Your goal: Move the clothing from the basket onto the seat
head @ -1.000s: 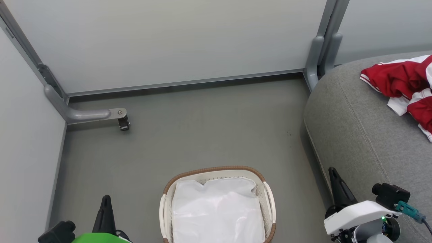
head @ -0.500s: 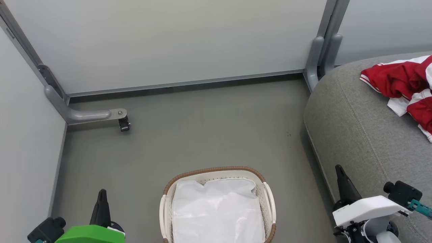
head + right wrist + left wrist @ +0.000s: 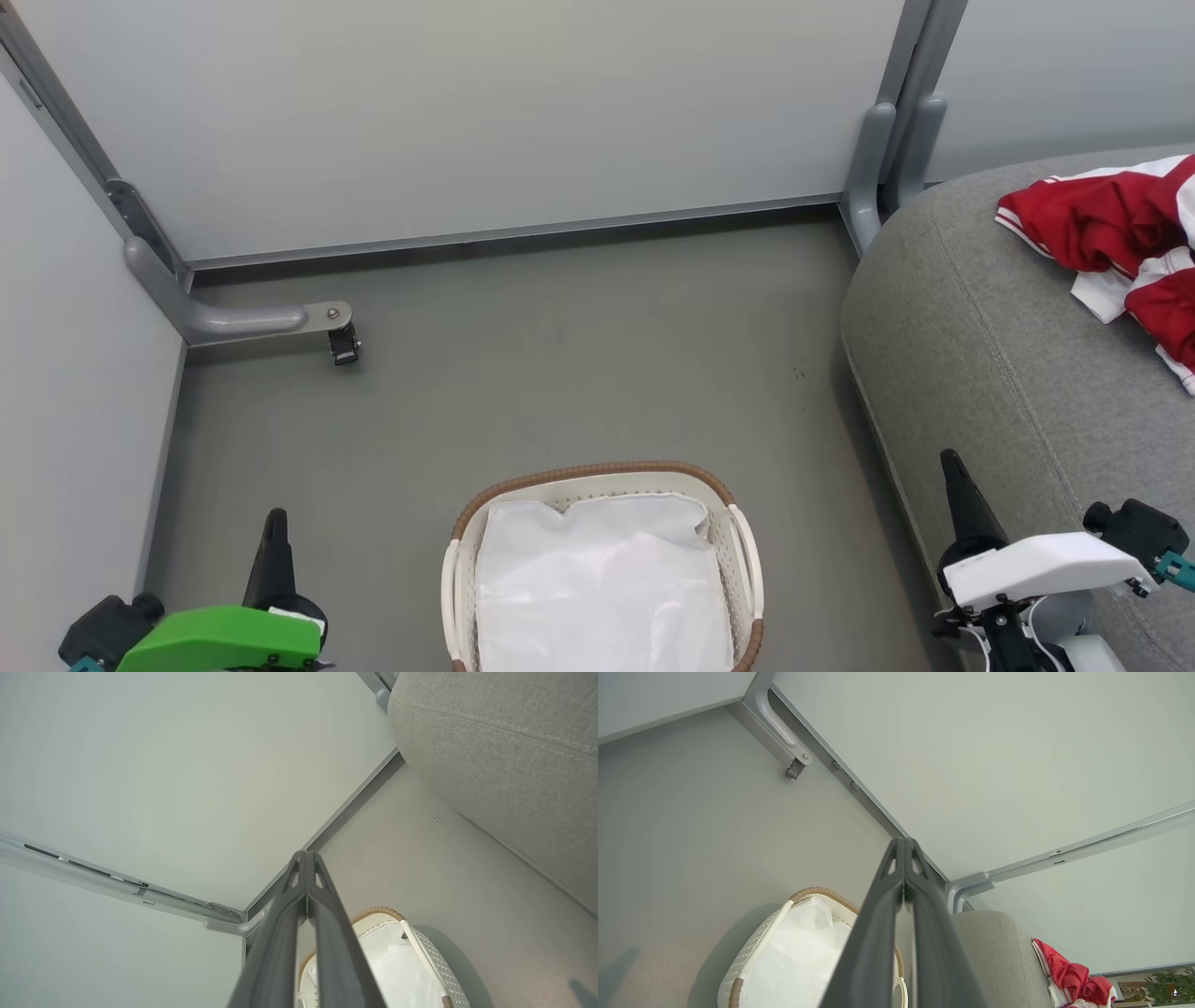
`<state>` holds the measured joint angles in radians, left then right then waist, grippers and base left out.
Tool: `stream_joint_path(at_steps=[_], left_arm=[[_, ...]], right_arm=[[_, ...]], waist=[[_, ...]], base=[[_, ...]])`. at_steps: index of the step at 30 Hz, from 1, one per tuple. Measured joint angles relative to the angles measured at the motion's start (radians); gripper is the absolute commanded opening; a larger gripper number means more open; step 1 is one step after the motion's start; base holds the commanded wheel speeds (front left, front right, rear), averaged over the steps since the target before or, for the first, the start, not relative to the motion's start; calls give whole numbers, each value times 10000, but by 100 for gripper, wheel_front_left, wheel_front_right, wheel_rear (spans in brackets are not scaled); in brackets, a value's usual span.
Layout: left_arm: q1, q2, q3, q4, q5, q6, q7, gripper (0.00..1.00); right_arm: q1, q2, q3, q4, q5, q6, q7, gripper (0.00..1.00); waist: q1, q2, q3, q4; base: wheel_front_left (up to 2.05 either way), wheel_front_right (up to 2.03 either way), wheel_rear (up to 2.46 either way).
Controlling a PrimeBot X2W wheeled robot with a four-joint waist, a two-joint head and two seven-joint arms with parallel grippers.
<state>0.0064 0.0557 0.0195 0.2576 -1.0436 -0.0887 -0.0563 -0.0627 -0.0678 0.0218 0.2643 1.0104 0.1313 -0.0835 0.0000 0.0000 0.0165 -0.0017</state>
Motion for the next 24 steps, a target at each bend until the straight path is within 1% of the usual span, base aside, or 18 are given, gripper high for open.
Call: stream_joint_path(at_steps=[24], left_arm=[[-398,-25,374,-35,-2157,-169,658,0]], right_arm=[[-122,-25,-389,-73,2418,0,658,0]], waist=[[0,0,-42,6]], base=[[0,0,0]])
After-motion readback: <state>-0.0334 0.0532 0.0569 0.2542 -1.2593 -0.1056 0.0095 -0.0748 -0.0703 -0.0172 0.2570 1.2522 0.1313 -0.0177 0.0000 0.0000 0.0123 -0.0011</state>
